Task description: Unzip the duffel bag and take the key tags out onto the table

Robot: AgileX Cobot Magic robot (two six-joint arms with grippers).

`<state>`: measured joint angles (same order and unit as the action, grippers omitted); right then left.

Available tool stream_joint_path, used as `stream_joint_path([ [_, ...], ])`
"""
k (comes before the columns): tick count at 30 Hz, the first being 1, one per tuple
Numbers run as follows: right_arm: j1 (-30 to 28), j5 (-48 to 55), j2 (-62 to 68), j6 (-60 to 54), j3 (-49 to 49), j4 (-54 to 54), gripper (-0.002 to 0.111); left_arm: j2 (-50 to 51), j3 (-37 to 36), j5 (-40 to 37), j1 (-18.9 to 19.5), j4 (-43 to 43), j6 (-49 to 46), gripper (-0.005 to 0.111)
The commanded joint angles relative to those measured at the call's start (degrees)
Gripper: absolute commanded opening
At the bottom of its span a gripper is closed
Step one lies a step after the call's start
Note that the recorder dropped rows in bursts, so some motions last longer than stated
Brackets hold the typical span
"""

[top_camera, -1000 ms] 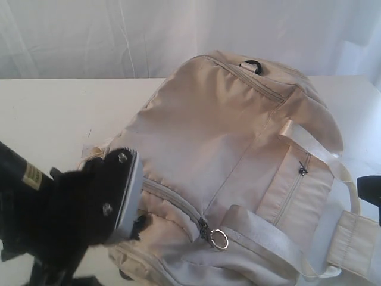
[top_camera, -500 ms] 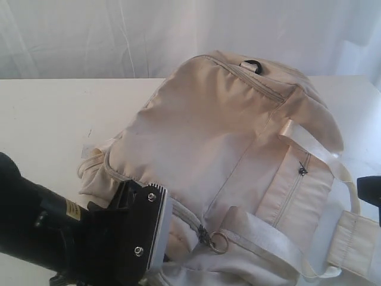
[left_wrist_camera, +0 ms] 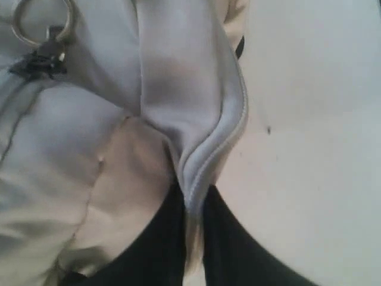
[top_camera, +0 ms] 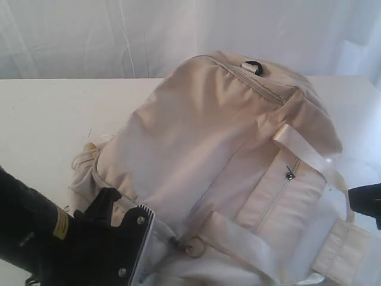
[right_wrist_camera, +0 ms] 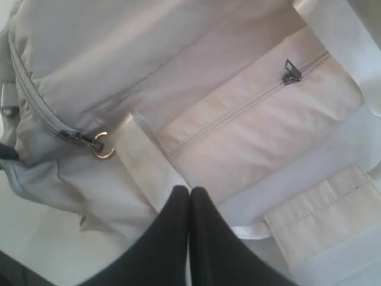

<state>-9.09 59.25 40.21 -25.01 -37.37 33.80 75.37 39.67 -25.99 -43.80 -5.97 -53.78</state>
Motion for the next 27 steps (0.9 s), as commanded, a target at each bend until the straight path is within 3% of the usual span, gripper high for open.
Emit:
stream_joint_path([
  [1, 0.04, 1.88, 6.40, -0.48, -4.38, 0.22, 0.000, -0.08, 0.43, -15.86, -0.20, 17.87, 12.35, 0.000],
  [9, 0.04, -2.53, 19.52, -3.51, -13.83, 0.46, 0.000, -0.08, 2.89, -26.34, 1.00, 43.12, 31.26, 0.000],
  [17, 0.04, -5.97, 31.48, -7.62, -22.27, 1.86, 0.003, -0.08, 2.89, -19.92, 10.33, 43.99, 33.51, 0.000],
  [20, 0.04, -7.16, 35.76, -10.54, -24.87, 5.46, 0.017, -0.08, 3.04, -17.10, 12.92, 43.88, 35.75, 0.000],
  [25, 0.04, -6.90, 41.84, -13.20, -28.56, 9.17, 0.054, -1.42, 3.93, -15.49, 12.95, 40.73, 40.06, 0.000],
  [27, 0.04, -6.90, 43.83, -14.73, -29.20, 10.28, 0.061, -3.23, 3.93, -15.23, 12.95, 38.17, 40.06, 0.000],
])
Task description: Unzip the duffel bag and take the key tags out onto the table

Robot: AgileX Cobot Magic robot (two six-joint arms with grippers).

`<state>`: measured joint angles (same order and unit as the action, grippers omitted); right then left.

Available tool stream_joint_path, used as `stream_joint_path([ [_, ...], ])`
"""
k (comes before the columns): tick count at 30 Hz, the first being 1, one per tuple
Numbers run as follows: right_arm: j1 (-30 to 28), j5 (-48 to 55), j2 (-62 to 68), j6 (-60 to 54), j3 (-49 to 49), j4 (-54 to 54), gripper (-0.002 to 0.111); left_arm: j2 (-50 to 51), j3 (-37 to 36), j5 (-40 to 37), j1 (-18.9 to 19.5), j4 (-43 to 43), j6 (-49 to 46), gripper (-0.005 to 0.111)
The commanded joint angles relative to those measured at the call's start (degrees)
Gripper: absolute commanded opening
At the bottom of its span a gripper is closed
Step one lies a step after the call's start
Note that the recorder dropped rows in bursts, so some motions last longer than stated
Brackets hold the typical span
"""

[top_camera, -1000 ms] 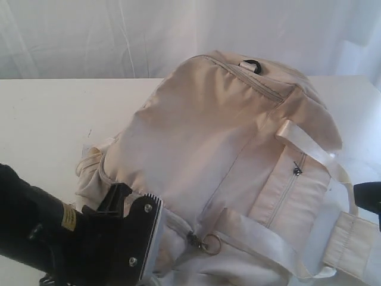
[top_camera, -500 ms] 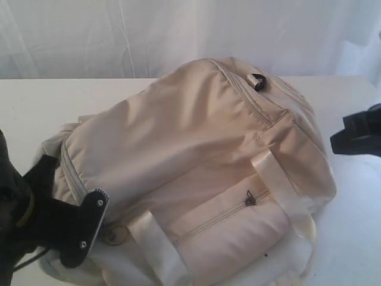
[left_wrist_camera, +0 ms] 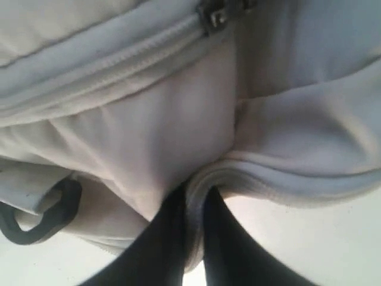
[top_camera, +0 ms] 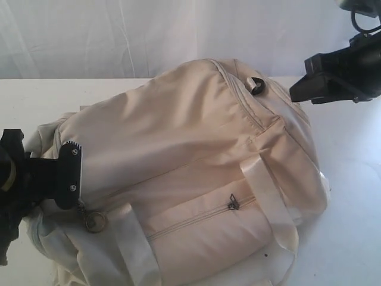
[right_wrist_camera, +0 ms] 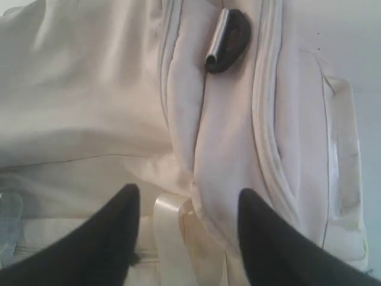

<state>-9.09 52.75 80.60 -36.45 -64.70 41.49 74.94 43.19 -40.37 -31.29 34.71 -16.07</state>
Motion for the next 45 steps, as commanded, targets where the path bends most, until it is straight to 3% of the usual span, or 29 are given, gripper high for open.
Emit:
stream_joint_path([
  [1, 0.04, -0.40, 4.50, -4.50, -2.14, 2.94, 0.061, -3.81, 0.41, -0.76, 0.44, -3.69, 2.36, 0.000],
  [7, 3.66, -0.63, 11.27, -6.72, -4.57, 2.15, 0.061, -9.32, 0.41, -0.79, 0.47, -11.32, 2.36, 0.004],
  [10, 6.34, -0.92, 14.50, -6.58, -5.55, -0.06, 0.058, -11.20, 0.41, -2.79, 0.47, -15.54, 2.36, 0.023],
  [12, 8.01, -1.75, 16.04, -3.51, -5.95, -3.84, 0.053, -11.78, 0.41, -4.55, 0.47, -17.23, 2.36, 0.042],
  [15, 9.22, -3.08, 16.86, 3.76, -6.04, -10.50, 0.037, -12.54, 0.41, -6.10, 0.47, -18.05, 5.42, 0.064],
  [17, 9.21, -3.08, 16.86, 6.59, -6.04, -13.67, 0.024, -12.66, 0.41, -6.54, 0.47, -18.05, 8.38, 0.070],
  [20, 9.21, -2.13, 16.12, 8.68, -6.04, -17.55, 0.000, -12.97, 0.41, -7.89, 0.47, -21.22, 10.27, 0.071],
  [26, 9.21, 2.58, 12.01, 15.50, -6.04, -25.93, 0.000, -12.97, 0.41, -9.58, 0.47, -28.31, 10.86, 0.071],
  [31, 9.21, 6.81, 7.52, 16.71, -5.03, -27.93, 0.000, -12.97, 0.41, -9.08, 0.47, -28.31, 14.60, 0.071],
  [37, 9.21, 5.81, 3.78, 18.87, -0.09, -29.54, 0.000, -12.97, 0.41, -8.67, 0.47, -27.14, 26.20, 0.071],
  [45, 9.21, 8.71, 1.90, 18.87, 2.17, -29.43, 0.000, -18.60, 0.41, -3.55, 0.47, -22.58, 35.70, 0.071],
])
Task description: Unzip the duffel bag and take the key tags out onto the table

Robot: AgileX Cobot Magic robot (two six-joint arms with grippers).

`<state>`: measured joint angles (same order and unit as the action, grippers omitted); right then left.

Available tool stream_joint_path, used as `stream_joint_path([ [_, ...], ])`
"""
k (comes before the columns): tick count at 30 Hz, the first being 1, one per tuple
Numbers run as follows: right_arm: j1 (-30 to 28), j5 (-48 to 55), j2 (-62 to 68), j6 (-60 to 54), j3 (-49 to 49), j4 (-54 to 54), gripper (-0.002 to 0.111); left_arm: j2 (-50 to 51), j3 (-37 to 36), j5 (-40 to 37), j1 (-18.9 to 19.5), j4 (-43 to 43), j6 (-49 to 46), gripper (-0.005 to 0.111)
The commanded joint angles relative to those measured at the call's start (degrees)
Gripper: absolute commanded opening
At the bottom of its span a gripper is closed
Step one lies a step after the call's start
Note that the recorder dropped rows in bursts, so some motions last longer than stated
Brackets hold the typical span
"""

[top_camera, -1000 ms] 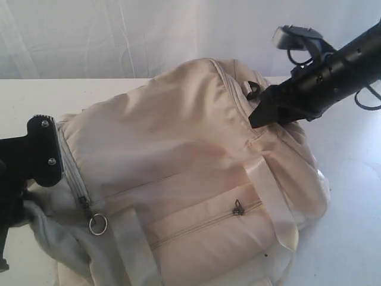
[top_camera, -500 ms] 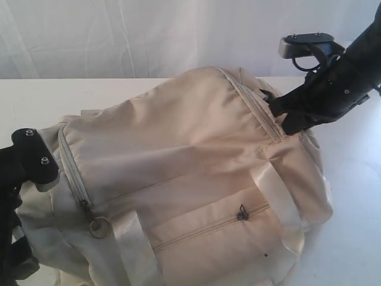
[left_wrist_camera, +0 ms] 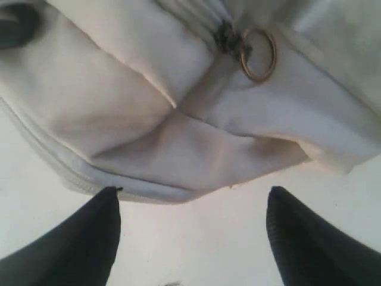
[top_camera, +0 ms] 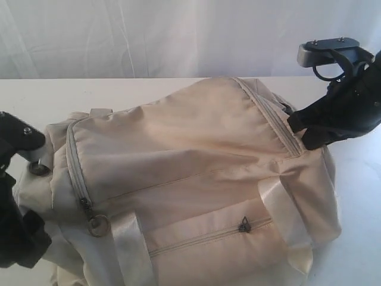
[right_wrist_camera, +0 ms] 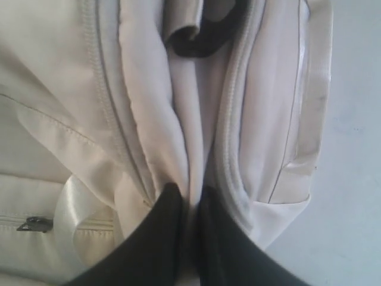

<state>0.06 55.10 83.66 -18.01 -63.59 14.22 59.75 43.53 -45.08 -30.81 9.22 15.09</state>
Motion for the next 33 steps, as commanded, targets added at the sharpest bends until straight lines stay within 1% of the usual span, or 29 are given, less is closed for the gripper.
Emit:
stream_joint_path([
  [1, 0.06, 7.13, -1.55, 0.43, 1.06, -2.17, 0.000, -4.13, 0.07, 1.02, -0.01, 4.18, 5.06, 0.071],
  [4, 0.06, 8.92, -3.11, 0.47, 1.59, -0.96, 0.000, -5.18, 0.07, -0.83, -0.01, 6.16, 5.99, 0.071],
  [7, 0.06, 9.03, -6.66, 1.14, 3.83, -0.37, 0.000, -5.33, 0.07, -1.44, -0.01, 4.17, 5.99, 0.071],
  [9, 0.06, 8.92, -9.37, 1.81, 6.25, -0.37, 0.000, -5.33, -0.06, 0.02, -0.01, 4.06, 5.77, 0.071],
  [12, 0.06, 8.91, -12.98, 2.40, 10.31, 0.70, 0.000, -5.33, -2.94, 4.65, -0.01, 4.06, 5.77, 0.071],
  [16, 0.06, 8.26, -15.45, 2.40, 15.08, 2.12, 0.000, -5.33, -6.41, 5.99, -0.01, 4.06, 5.77, 0.071],
  [18, 0.06, 8.16, -15.57, 2.40, 16.16, 5.29, 0.000, -5.33, -7.78, 7.68, -0.01, 4.06, 5.77, 0.071],
  [20, 0.06, 7.45, -15.57, 2.40, 16.27, 5.63, 0.000, -5.33, -7.89, 10.47, -0.01, 4.06, 5.77, 0.071],
  [23, 0.06, 6.31, -15.57, 2.40, 16.27, 5.63, 0.000, -5.33, -7.89, 14.40, 0.08, 4.69, 5.87, 0.064],
  [26, 0.06, 4.92, -15.57, 2.40, 16.27, 5.63, 0.000, -5.33, -7.89, 15.74, 0.62, 5.64, 5.87, 0.057],
  [28, 0.06, 2.62, -15.57, 0.75, 16.27, 5.75, 0.000, -5.33, -7.69, 14.63, 1.42, 5.51, 6.28, 0.057],
  [30, 0.06, 0.80, -15.57, -1.54, 15.74, 6.72, 0.003, -5.76, -5.92, 8.78, 1.45, 4.43, 5.90, 0.057],
  [31, 0.06, 0.50, -15.57, -2.96, 14.48, 6.72, 0.009, -6.46, -4.60, 5.00, 1.45, 4.70, 5.50, 0.057],
  [32, 0.06, 0.50, -15.57, -3.07, 13.67, 6.55, 0.014, -7.15, -3.63, 3.10, 1.45, 4.94, 5.24, 0.057],
  [33, 0.06, 0.50, -15.57, -3.20, 11.85, 6.50, 0.024, -8.27, -2.29, 1.21, 1.45, 4.94, 3.71, 0.057],
])
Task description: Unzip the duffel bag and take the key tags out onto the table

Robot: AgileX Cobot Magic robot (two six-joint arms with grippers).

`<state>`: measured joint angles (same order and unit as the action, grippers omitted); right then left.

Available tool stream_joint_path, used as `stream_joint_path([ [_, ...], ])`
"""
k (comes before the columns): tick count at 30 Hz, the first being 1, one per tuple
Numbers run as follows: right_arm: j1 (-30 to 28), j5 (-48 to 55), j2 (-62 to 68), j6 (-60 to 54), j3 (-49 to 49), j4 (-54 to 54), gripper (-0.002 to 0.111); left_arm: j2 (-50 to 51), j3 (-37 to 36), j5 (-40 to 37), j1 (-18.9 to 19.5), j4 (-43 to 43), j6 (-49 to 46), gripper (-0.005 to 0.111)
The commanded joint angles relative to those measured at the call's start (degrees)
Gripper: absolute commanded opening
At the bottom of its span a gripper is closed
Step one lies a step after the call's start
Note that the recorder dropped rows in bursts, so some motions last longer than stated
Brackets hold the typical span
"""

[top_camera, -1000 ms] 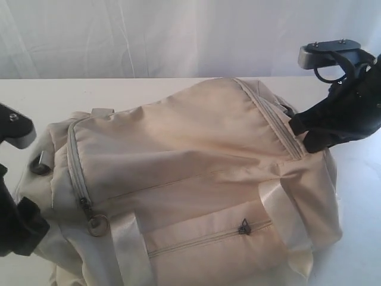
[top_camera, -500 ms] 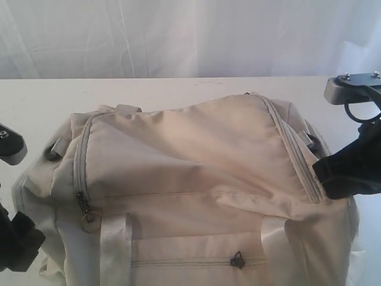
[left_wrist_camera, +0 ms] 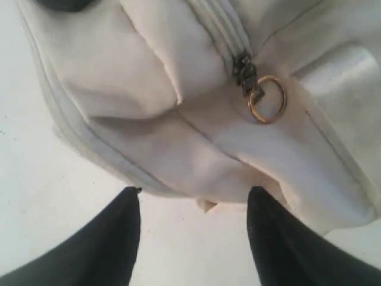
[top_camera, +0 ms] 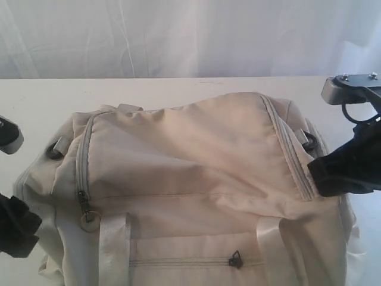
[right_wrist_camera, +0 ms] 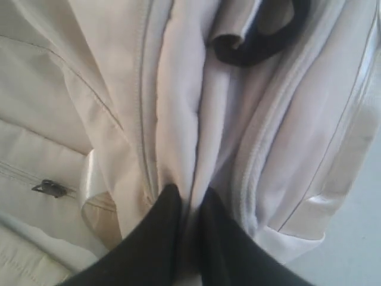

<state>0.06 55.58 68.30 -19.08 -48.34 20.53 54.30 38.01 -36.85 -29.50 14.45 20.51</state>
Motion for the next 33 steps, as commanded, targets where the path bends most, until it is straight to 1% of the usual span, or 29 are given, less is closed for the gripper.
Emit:
stream_joint_path([
  [1, 0.06, 0.02, -0.21, -2.13, -4.19, 0.19, 0.029, -3.45, 3.89, -7.73, 0.15, -0.29, -2.41, 0.057],
  [2, 0.06, 0.09, -0.21, -2.13, -6.35, 0.19, 0.043, -5.00, 4.80, -8.29, 0.15, -0.29, -2.69, 0.057],
  [3, 0.06, 0.55, -0.21, -2.13, -8.29, 0.19, 0.053, -6.61, 4.85, -8.15, 0.15, -0.29, -3.58, 0.057],
  [5, 0.06, 0.67, -0.21, -2.13, -11.29, 0.70, 0.061, -8.20, 4.74, -9.37, 0.15, -0.29, -5.62, 0.057],
  [6, 0.06, 0.67, -0.21, -2.13, -12.20, 1.99, 0.062, -8.48, 4.74, -9.96, 0.15, -0.29, -6.11, 0.057],
  [7, 0.24, 0.56, -0.21, -6.23, -13.15, 9.29, 0.061, -9.02, 4.74, -10.80, 0.15, -0.09, -7.09, 0.057],
  [8, 0.69, 0.56, -0.09, -11.77, -13.13, 14.87, 0.061, -9.01, 4.74, -11.27, 0.15, -0.03, -7.55, 0.057],
  [9, 3.10, 1.26, 0.83, -20.85, -13.13, 24.10, 0.060, -9.01, 4.74, -11.97, 0.15, 1.07, -7.68, 0.057],
  [10, 5.07, 1.26, 1.63, -23.10, -13.13, 27.53, 0.058, -9.01, 4.74, -12.25, 0.15, 1.90, -7.68, 0.057],
  [11, 9.61, -0.58, 3.48, -24.49, -13.13, 29.59, 0.047, -9.01, 4.74, -12.55, 0.15, 3.31, -7.45, 0.057],
  [13, 15.11, -3.17, 6.14, -26.35, -13.29, 29.59, 0.037, -9.01, 4.74, -12.72, 0.15, 4.04, -7.34, 0.057],
  [14, 18.29, -4.46, 7.99, -28.36, -13.60, 29.59, 0.035, -9.01, 4.74, -12.83, 0.15, 4.18, -7.34, 0.057],
  [17, 27.81, -11.01, 13.78, -29.68, -15.34, 29.58, 0.034, -9.01, 4.74, -14.03, 0.15, 5.23, -7.48, 0.057],
  [20, 35.00, -18.99, 20.16, -29.68, -18.35, 25.75, 0.032, -9.01, 4.74, -17.07, 0.15, 8.09, -7.48, 0.057],
  [21, 36.46, -20.50, 21.85, -29.14, -19.64, 23.67, 0.032, -9.01, 4.74, -17.76, 0.15, 8.90, -7.48, 0.057],
  [23, 38.85, -21.16, 25.94, -24.79, -22.04, 19.70, 0.032, -9.01, 4.74, -18.52, 0.15, 10.84, -7.00, 0.057],
  [25, 40.08, -20.64, 28.93, -21.42, -23.47, 17.42, 0.035, -9.01, 4.74, -18.59, 0.15, 11.41, -7.02, 0.057],
  [30, 40.90, -20.75, 33.37, -21.39, -24.22, 17.10, 0.053, -9.01, 4.74, -17.67, 0.15, 11.41, -7.02, 0.057],
  [33, 41.42, -20.74, 34.83, -21.66, -24.22, 17.27, 0.056, -9.01, 4.74, -17.54, 0.15, 11.31, -7.02, 0.057],
])
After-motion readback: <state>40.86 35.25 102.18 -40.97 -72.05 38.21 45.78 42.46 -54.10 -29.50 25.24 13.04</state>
